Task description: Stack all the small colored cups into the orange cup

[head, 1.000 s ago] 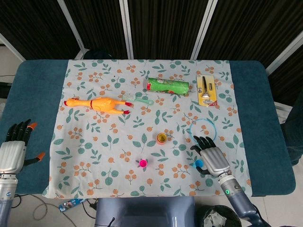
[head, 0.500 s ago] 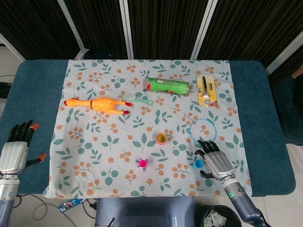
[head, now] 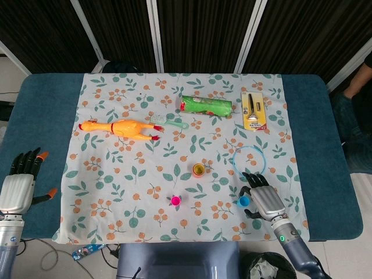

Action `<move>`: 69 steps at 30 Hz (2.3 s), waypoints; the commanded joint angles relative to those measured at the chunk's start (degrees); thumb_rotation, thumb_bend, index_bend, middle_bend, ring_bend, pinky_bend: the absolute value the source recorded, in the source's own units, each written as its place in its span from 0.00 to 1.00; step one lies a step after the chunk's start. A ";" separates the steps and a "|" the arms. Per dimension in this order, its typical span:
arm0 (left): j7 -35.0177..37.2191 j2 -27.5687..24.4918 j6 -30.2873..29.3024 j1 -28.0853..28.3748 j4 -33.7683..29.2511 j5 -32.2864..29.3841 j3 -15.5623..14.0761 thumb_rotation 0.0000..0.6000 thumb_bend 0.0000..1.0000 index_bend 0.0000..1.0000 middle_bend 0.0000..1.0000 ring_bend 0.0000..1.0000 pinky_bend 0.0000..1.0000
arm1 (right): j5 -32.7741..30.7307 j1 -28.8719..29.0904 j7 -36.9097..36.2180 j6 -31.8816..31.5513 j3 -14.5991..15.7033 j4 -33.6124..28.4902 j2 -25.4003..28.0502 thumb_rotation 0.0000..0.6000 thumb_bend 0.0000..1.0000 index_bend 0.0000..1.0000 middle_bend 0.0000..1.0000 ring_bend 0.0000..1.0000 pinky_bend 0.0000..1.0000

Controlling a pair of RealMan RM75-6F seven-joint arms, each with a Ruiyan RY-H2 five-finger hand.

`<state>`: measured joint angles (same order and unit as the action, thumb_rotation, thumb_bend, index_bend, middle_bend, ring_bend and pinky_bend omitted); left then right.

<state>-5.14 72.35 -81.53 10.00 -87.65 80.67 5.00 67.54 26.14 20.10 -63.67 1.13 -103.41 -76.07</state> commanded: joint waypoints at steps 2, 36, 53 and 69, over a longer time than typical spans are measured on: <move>-0.03 -0.01 0.08 0.01 -0.04 -0.08 0.02 1.00 0.12 0.13 0.00 0.00 0.00 | 0.05 -0.17 -0.02 -0.13 -0.33 0.36 -0.39 1.00 0.34 0.44 0.00 0.00 0.02; 0.57 -0.14 0.12 -0.01 0.14 -0.21 0.31 1.00 0.12 0.13 0.00 0.00 0.00 | -5.68 8.36 0.33 6.18 -12.80 -6.28 3.98 1.00 0.34 0.49 0.00 0.00 0.02; 1.59 -0.61 -0.36 -0.22 0.40 -0.29 0.66 1.00 0.12 0.13 0.00 0.00 0.00 | -23.04 21.81 8.40 10.02 -17.93 -0.12 -3.43 1.00 0.34 0.49 0.00 0.00 0.02; 1.45 -0.48 -0.21 -0.14 0.47 -0.42 0.73 1.00 0.12 0.13 0.00 0.00 0.00 | -25.87 24.89 8.39 9.05 -16.31 4.74 -7.43 1.00 0.34 0.49 0.00 0.00 0.02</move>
<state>-3.69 71.87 -81.74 9.86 -87.18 80.25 5.74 41.74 50.96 28.54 -54.57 -15.25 -98.75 -83.42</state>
